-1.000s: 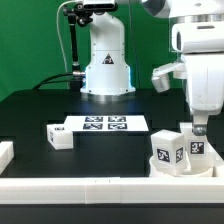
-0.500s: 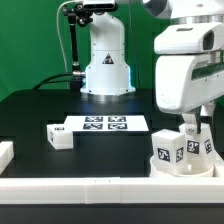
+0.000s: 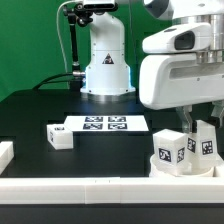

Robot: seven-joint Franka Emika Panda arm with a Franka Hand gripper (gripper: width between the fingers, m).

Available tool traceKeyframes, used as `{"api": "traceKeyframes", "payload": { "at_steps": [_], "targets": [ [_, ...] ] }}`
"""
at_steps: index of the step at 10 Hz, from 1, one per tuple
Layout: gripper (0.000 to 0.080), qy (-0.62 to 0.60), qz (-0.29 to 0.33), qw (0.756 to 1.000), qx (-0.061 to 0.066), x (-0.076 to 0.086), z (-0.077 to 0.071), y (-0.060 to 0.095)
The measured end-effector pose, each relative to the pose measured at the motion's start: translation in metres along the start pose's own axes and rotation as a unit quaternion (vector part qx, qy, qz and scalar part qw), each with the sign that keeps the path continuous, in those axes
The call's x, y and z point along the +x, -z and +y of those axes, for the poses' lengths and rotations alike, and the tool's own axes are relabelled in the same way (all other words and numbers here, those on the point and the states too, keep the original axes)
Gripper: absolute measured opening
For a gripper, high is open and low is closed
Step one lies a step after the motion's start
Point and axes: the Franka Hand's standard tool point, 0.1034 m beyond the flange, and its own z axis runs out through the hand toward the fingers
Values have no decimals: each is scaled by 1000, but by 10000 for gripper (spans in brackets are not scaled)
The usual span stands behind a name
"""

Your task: Assemble stool

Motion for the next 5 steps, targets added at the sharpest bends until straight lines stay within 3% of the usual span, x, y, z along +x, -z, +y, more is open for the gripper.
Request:
{"api": "traceKeyframes", "payload": {
  "at_steps": [5],
  "targets": [
    [337, -147, 0, 989, 4, 0, 1, 0]
  ]
}}
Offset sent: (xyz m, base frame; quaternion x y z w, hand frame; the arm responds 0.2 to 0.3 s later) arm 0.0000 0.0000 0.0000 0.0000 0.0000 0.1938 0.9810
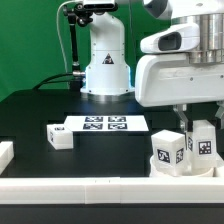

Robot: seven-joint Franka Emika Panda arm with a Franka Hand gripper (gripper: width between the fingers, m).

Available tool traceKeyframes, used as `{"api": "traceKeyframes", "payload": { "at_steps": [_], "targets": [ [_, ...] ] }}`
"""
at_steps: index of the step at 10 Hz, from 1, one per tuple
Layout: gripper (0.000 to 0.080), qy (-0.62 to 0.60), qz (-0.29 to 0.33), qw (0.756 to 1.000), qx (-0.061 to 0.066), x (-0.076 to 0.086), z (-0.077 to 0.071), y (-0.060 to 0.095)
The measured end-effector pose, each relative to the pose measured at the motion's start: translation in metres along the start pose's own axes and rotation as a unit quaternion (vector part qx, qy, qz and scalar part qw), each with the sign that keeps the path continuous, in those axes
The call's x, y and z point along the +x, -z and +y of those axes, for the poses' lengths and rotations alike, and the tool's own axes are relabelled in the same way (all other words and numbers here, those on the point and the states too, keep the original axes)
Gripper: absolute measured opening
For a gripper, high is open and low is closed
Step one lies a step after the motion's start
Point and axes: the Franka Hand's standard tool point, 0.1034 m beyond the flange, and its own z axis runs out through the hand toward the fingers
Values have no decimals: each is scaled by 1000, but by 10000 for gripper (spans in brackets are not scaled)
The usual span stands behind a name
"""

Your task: Assemble stool

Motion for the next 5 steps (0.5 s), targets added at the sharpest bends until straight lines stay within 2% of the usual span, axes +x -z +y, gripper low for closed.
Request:
{"api": "traceKeyframes", "payload": {
  "at_steps": [5],
  "targets": [
    [337, -138, -2, 990, 7, 0, 1, 0]
  ]
}}
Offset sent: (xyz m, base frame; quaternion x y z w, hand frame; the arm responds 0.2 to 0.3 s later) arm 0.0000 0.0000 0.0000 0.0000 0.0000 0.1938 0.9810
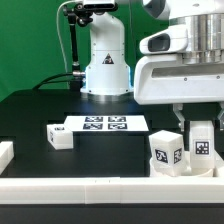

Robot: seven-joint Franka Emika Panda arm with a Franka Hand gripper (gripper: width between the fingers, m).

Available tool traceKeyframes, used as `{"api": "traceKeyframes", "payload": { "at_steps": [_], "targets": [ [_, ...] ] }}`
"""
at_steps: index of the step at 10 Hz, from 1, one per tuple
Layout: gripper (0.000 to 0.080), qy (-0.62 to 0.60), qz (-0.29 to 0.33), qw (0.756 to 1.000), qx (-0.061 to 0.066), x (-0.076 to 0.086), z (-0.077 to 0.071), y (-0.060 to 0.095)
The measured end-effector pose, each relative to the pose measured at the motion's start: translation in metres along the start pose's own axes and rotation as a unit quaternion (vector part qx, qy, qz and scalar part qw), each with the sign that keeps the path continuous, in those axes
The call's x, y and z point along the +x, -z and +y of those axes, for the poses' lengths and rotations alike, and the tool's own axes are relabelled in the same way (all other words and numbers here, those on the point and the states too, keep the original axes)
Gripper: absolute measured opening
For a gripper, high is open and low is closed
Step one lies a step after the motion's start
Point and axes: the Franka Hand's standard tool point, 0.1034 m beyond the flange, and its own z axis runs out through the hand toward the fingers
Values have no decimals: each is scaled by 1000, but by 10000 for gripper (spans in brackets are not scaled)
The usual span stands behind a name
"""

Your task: Assemble stool

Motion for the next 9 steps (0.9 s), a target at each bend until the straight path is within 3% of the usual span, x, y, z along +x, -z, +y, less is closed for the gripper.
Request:
{"api": "traceKeyframes", "payload": {
  "at_steps": [4, 9],
  "targets": [
    [337, -149, -8, 989, 13, -2, -2, -1],
    [337, -360, -28, 932, 36, -4, -6, -1]
  ]
}}
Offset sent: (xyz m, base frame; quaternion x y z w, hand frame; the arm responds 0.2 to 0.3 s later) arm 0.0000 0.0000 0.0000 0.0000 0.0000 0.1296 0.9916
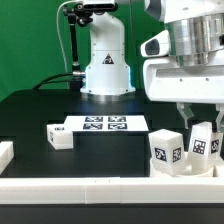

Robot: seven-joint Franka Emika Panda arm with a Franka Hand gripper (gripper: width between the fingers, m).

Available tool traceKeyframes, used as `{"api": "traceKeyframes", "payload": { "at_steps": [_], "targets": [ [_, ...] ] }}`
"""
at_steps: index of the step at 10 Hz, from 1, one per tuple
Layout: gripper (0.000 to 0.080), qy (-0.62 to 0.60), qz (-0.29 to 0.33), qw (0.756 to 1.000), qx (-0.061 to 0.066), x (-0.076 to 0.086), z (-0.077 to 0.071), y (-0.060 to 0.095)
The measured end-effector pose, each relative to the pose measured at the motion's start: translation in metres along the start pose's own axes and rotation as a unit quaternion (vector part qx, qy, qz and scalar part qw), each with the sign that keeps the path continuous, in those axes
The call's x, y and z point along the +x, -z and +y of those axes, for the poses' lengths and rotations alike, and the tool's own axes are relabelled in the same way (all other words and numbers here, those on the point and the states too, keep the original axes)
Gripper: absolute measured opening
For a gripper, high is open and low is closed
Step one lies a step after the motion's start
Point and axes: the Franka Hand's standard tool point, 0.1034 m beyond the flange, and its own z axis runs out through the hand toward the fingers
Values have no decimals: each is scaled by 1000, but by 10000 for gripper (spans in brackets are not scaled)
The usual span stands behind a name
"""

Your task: Assemble stool

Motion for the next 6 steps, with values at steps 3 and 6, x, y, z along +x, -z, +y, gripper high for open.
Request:
{"api": "traceKeyframes", "payload": {
  "at_steps": [3, 6],
  "targets": [
    [337, -97, -13, 995, 8, 0, -1, 0],
    [337, -224, -21, 974, 14, -3, -3, -1]
  ]
}}
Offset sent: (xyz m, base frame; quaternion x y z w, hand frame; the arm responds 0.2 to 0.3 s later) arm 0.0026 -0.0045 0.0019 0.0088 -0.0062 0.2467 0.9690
